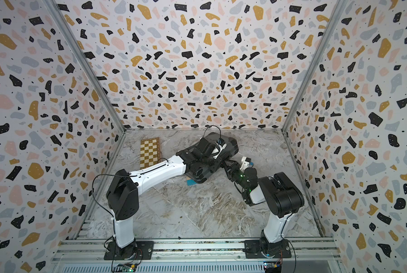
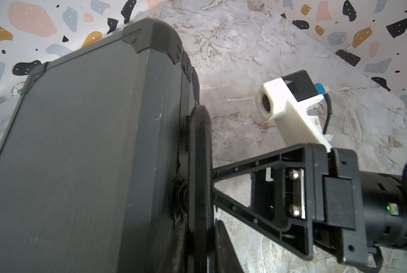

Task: Open the poker set cases
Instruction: Open the fastener on the poker set case.

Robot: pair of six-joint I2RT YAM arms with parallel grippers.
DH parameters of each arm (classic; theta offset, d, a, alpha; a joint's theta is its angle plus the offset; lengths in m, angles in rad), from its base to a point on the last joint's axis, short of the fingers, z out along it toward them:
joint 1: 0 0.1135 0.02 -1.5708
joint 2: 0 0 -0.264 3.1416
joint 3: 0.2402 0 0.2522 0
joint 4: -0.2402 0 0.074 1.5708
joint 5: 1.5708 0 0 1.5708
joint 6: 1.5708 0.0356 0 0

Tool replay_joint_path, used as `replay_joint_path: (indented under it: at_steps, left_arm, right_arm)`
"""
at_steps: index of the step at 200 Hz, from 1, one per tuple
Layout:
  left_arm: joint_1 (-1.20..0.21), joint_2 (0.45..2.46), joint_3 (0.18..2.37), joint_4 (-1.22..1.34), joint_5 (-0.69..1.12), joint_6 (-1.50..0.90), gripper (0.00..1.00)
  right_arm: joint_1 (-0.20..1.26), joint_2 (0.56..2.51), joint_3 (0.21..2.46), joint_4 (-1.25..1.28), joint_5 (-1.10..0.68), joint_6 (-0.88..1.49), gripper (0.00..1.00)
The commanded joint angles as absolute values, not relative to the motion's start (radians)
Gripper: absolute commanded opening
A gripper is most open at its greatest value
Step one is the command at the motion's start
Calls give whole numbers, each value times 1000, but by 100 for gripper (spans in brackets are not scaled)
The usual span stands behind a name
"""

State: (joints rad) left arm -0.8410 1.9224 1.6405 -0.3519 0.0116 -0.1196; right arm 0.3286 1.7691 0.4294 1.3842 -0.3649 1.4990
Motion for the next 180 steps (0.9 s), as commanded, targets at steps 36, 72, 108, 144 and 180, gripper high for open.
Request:
replay_joint_path:
  at_steps: [36,72,108,144,180]
  left_arm:
    - [-844,1798,1703,-72,-21,-147,0]
    - [-844,1803,1702,-66,-27,-146,0]
    - [-844,1804,1714,-69,-28,-138,0]
    - [-845,1804,1711,-70,-32,-133,0]
    - [-844,1805,1706,-60,-34,-143,0]
  right_arm:
    - [339,1733,438,1427,-341,1521,53]
    - [342,1700,429,1427,-324,1534,57]
    - [342,1723,395,1427,-310,1526,66]
    - [344,1721,393,1427,-312,1515,59]
    - [350,1705,400,1428,-303,1523,52]
